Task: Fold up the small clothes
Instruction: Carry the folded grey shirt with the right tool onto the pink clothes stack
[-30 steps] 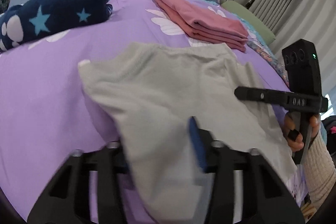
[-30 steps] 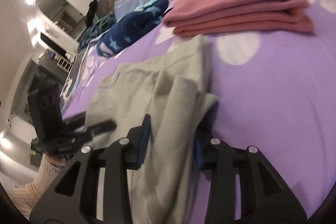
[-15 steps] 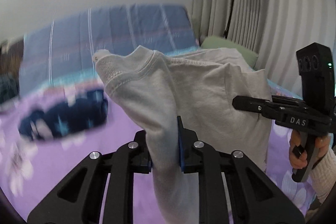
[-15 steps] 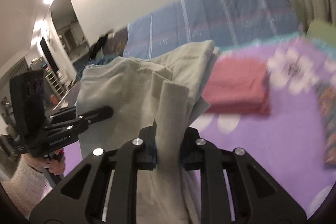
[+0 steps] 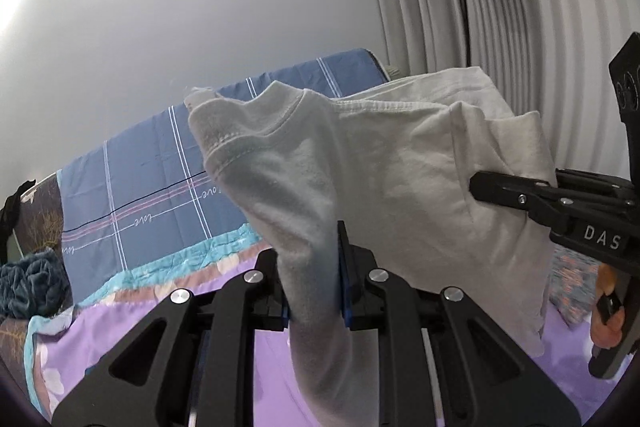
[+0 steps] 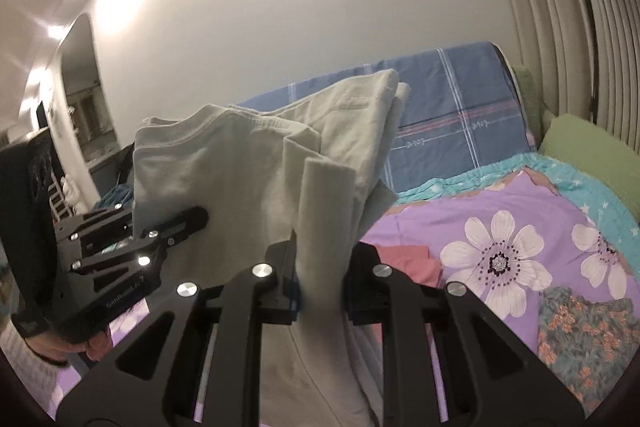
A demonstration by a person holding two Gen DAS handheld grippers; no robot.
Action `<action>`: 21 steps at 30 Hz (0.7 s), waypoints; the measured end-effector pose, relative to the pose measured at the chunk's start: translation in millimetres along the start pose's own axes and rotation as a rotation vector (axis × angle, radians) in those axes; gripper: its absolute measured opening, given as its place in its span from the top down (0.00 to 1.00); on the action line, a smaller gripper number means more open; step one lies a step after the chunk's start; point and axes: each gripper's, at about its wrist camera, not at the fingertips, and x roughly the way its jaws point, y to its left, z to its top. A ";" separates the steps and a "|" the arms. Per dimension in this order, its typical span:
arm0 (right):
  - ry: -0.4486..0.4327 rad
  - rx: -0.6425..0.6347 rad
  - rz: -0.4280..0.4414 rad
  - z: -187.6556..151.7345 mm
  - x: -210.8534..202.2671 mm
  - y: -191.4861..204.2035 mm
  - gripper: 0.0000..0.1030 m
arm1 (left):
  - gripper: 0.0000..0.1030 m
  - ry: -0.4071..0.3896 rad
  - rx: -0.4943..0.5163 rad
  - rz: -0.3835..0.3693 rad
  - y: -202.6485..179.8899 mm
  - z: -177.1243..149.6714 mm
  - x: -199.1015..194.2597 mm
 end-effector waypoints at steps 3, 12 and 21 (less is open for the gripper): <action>0.035 0.080 -0.019 1.0 47.6 -28.5 0.84 | 0.82 0.032 0.011 0.019 0.5 -1.8 49.5; 0.277 0.071 -0.397 -81.0 158.8 -99.3 0.47 | 0.23 0.219 -0.060 0.181 11.9 -80.4 159.6; 0.215 -0.033 -0.368 -159.7 34.7 -57.1 0.32 | 0.02 0.225 -0.044 0.070 -19.6 -164.3 85.3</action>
